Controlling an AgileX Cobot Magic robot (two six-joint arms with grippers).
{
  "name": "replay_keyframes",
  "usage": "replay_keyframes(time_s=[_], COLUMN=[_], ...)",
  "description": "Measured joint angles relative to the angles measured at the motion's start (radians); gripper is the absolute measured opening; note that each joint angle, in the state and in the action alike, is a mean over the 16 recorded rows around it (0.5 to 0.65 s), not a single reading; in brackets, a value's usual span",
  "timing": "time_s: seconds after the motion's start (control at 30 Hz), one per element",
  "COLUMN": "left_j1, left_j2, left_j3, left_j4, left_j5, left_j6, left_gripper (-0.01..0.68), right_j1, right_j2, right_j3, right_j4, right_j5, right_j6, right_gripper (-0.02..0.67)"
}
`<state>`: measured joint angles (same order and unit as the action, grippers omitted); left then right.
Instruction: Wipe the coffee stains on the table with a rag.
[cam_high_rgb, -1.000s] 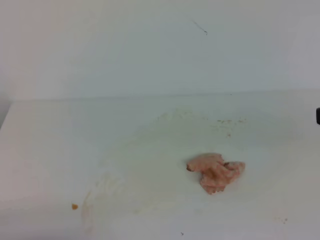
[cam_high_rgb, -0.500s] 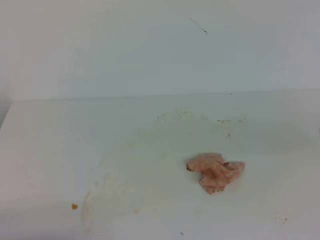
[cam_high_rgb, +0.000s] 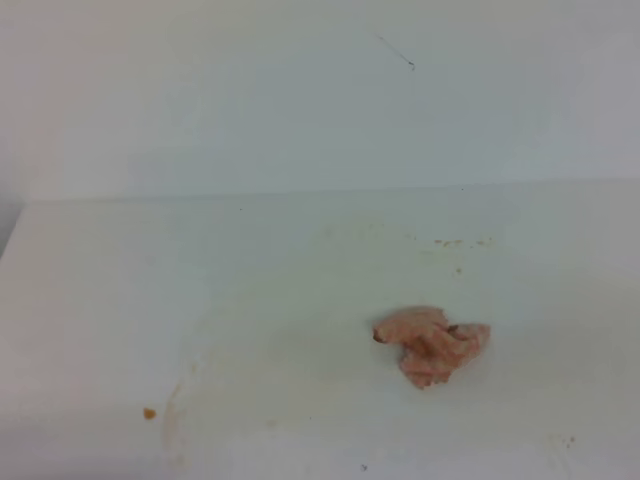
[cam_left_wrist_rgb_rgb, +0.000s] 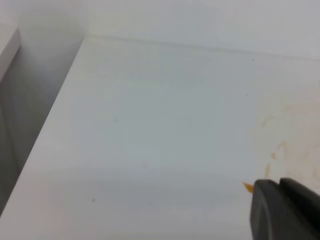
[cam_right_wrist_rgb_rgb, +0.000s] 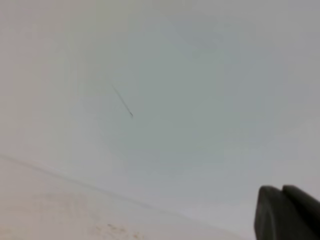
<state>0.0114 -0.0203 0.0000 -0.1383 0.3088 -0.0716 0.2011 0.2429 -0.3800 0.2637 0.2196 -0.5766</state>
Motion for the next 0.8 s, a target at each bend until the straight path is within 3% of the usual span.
replay_keyframes(time_s=[0.33, 0.63, 0.8], left_j1=[0.0, 0.0, 0.0], left_j2=[-0.001, -0.002, -0.005], left_j3=[0.0, 0.0, 0.002], left_j4=[0.0, 0.0, 0.0], left_j5=[0.0, 0.001, 0.0], left_j6=[0.0, 0.0, 0.0], left_gripper=[-0.001, -0.001, -0.002], right_j1=[-0.069, -0.09, -0.091], right_j2=[-0.243, -0.262, -0.262], right_j3=[0.344, 0.385, 0.385], right_j4=[0.06, 0.111, 0.071], right_j5=[-0.067, 0.032, 0.062], right_j6=[0.001, 0.005, 0.087], right_gripper=[0.003, 0.003, 0.003])
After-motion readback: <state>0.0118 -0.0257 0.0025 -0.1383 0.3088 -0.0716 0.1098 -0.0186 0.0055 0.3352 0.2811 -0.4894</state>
